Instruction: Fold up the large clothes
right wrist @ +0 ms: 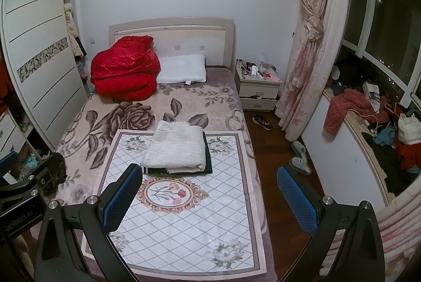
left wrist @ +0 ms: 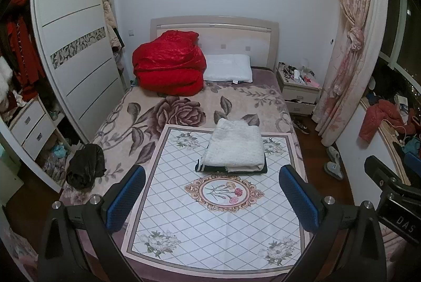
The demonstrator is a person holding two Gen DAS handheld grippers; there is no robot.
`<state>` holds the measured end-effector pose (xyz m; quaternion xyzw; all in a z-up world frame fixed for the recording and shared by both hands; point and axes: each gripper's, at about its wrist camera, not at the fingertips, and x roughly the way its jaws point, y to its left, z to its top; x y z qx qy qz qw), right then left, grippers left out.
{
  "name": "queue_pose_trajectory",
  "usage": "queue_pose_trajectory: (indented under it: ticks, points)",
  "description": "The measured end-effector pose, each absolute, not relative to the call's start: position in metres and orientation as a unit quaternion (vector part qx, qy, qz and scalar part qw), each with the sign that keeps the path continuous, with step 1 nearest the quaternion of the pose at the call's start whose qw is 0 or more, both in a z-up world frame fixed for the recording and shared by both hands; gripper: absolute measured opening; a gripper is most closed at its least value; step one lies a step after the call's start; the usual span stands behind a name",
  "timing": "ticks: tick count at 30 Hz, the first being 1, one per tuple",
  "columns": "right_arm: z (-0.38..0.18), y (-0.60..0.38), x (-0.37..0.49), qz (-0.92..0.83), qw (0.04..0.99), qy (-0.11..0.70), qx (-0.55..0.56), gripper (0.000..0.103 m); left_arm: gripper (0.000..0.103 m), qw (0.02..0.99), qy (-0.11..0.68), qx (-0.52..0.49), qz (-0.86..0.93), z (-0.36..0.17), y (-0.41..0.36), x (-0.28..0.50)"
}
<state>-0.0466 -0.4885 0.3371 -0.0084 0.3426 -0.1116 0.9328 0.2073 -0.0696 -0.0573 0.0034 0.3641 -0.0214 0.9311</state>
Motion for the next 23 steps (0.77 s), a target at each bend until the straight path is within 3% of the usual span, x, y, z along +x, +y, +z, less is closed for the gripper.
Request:
queue_pose_trajectory:
  ticks: [23]
  points:
    - [0.340, -0.481, -0.041, -0.107, 0.933, 0.343, -0.010, 0.103, 0.103, 0.932, 0.363, 0.000, -0.021, -0.055, -0.070, 0.207]
